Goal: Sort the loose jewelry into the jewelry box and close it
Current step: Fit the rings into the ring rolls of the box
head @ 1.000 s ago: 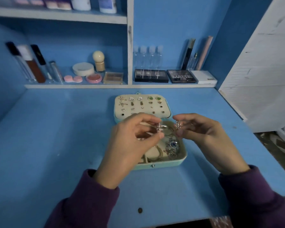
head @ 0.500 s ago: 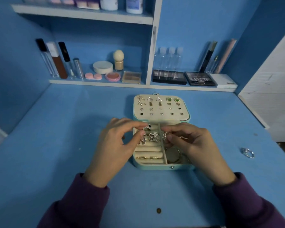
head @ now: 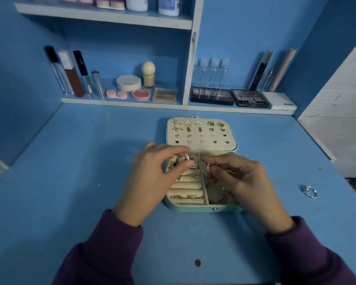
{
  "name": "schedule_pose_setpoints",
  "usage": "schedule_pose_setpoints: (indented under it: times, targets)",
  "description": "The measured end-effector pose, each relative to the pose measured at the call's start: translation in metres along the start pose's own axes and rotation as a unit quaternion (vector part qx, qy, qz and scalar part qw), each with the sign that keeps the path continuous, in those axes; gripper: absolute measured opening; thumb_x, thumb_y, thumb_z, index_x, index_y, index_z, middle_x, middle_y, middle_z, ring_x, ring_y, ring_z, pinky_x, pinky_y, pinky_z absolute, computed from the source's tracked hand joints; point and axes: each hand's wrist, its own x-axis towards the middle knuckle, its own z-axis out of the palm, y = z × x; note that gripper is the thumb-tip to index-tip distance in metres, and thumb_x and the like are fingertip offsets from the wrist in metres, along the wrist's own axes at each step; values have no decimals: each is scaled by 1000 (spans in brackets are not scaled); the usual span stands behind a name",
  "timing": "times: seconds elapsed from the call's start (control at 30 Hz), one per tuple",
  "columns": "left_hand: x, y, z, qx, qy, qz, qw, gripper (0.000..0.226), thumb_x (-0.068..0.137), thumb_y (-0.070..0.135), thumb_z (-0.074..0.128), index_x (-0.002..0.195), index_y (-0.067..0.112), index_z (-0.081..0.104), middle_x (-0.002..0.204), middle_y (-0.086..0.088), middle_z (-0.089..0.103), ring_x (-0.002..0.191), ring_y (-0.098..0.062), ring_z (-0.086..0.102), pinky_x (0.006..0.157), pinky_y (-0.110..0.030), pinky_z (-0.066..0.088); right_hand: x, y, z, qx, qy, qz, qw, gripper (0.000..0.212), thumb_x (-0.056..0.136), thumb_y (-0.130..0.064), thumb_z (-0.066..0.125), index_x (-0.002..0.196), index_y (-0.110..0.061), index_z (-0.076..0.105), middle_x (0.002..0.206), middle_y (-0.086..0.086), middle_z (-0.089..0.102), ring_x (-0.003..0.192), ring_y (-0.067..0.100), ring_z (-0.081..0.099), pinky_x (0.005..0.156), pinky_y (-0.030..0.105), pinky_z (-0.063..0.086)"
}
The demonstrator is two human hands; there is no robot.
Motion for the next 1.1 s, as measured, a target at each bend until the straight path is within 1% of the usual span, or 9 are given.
schedule_pose_setpoints:
  times: [0.1, 0.27, 0.37, 0.57, 0.67, 0.83, 0.9, 0.97, 1.1]
  targets:
    - [4, 1, -11, -150, 10, -84, 985, 26, 72, 41, 67, 97, 36, 70, 89, 19, 71, 85, 3, 63, 72, -12, 47, -2, 0, 2, -38, 2, -32, 999, 25, 76, -15, 62, 89, -33, 74, 76, -2, 69, 63, 15, 64, 70, 33, 54]
    - [6, -3, -15, -349, 15, -190, 917, 29, 71, 31, 66, 97, 21, 72, 91, 3, 74, 77, -3, 61, 64, -16, 46, -3, 0, 9, -110, 2, -71, 991, 25, 75, -18, 66, 93, -34, 74, 75, -13, 69, 65, 9, 63, 67, 21, 52]
    - [5, -4, -14, -400, -3, -219, 890, 30, 70, 30, 66, 97, 18, 73, 93, -2, 73, 76, -5, 60, 64, -16, 47, -1, -3, 13, -150, -8, -107, 983, 19, 77, -14, 66, 90, -21, 77, 80, -14, 69, 72, 3, 64, 69, 15, 50]
    - [6, -4, -14, -428, -9, -227, 875, 21, 84, 20, 60, 100, 15, 72, 86, -4, 69, 76, -11, 62, 62, -19, 48, 0, -3, 14, -218, -19, -163, 962, 21, 77, -9, 67, 95, -17, 76, 81, -19, 64, 73, -12, 56, 71, 1, 38]
    - [1, -5, -15, -382, -10, -188, 905, 17, 87, 19, 59, 96, 16, 74, 72, 2, 60, 65, -10, 56, 52, -18, 41, 0, 0, 14, -201, -15, -156, 967, 21, 76, -11, 69, 94, -19, 75, 83, -22, 64, 74, -11, 57, 72, 1, 39]
    - [-19, -9, -15, -109, -58, 7, 992, 28, 87, 37, 49, 98, 27, 72, 74, 16, 54, 65, -4, 49, 60, -15, 37, 1, 3, 12, -180, -13, -136, 974, 21, 74, -14, 70, 92, -24, 75, 80, -21, 65, 69, -2, 57, 69, 3, 38]
    - [-24, -11, -16, -14, -74, 67, 995, 30, 88, 34, 47, 100, 25, 73, 73, 20, 49, 68, 0, 48, 60, -13, 35, 1, 3, 12, -172, -11, -131, 976, 24, 73, -16, 71, 94, -28, 72, 77, -17, 66, 68, -2, 56, 68, 3, 38]
    - [-27, -12, -15, 60, -77, 109, 989, 30, 88, 33, 47, 98, 22, 73, 74, 20, 48, 71, 1, 47, 61, -22, 43, 1, 4, 11, -168, -8, -129, 977, 21, 73, -16, 71, 91, -27, 73, 76, -15, 66, 68, -4, 57, 68, 2, 38]
    - [-28, -12, -10, 124, -64, 147, 979, 29, 84, 30, 49, 90, 18, 75, 72, 7, 55, 68, -10, 50, 48, -30, 46, 0, 6, 12, -205, -10, -159, 966, 12, 73, -13, 71, 84, -17, 75, 78, -13, 67, 73, -2, 57, 71, 4, 40]
